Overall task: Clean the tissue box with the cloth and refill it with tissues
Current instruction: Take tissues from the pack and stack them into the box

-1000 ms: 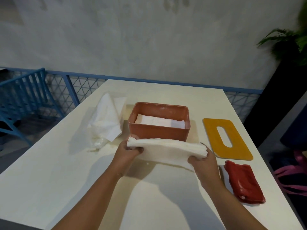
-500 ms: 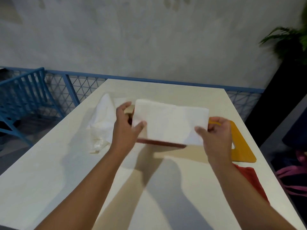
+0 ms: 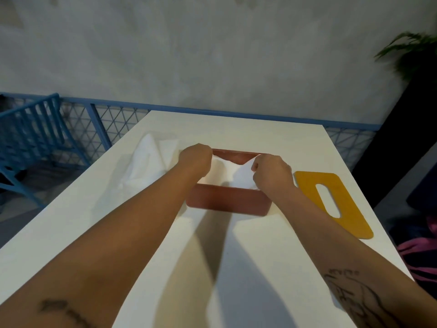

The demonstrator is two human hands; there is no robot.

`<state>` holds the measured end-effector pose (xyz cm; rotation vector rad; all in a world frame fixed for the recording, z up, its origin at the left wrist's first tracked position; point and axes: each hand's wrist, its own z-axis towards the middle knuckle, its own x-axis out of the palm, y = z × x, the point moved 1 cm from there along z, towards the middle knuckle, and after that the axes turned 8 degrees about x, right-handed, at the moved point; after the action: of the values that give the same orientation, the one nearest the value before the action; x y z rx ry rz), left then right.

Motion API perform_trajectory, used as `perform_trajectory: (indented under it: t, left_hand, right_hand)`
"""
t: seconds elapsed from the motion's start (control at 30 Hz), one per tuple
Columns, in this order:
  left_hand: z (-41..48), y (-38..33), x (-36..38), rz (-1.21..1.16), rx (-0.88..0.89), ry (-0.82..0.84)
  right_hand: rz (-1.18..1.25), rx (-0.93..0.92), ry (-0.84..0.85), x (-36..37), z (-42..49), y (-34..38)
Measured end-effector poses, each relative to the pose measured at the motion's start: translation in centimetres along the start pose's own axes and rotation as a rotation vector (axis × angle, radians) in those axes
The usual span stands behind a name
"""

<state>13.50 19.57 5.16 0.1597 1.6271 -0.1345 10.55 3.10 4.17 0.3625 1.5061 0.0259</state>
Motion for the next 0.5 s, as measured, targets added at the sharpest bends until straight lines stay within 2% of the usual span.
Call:
perform_trajectory:
  t: [0.17, 0.33, 0.4, 0.5]
  left_hand:
    - [0.7, -0.5, 0.8, 0.121, -0.005, 0.1]
    - [0.6, -1.5, 1.1, 0.369, 0.153, -0.084]
    - [0.9, -1.6, 1.1, 0.266, 0.2, -0.049]
    - [1.2, -1.4, 1.4, 0.061, 0.152, 0.144]
  right_hand:
    - [-0.165, -0.018, 0.106, -0.3, 0.2, 0.5]
    - [-0.267, -0.174, -0.07, -0.1, 0.5, 1.1]
    - [-0.225, -0.217, 0.03, 0.3, 1.1, 1.9]
    - [-0.216, -0.263, 0.249, 1.0, 1.9, 2.3]
